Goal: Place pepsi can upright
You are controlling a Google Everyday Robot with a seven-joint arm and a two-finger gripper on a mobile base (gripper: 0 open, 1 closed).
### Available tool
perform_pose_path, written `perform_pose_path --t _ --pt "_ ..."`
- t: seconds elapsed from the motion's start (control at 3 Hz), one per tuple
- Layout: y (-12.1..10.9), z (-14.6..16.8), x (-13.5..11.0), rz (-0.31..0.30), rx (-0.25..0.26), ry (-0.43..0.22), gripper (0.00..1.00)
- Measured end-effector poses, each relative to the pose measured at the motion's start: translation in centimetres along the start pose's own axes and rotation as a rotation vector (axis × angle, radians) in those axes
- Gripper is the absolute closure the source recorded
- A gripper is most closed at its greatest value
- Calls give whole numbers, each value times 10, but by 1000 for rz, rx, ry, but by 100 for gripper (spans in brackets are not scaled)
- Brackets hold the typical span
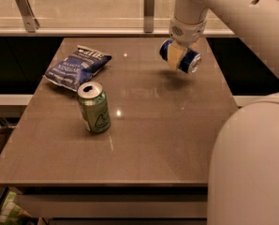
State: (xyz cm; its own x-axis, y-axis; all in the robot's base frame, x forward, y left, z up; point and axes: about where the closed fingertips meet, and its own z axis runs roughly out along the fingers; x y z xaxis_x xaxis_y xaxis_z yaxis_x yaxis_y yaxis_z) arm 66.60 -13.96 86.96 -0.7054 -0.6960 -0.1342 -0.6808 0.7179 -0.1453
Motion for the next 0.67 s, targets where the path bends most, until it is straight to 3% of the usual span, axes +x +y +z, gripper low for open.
perform_pose_path --t 0.67 --pt "13 -34 8 3 37 -67 100"
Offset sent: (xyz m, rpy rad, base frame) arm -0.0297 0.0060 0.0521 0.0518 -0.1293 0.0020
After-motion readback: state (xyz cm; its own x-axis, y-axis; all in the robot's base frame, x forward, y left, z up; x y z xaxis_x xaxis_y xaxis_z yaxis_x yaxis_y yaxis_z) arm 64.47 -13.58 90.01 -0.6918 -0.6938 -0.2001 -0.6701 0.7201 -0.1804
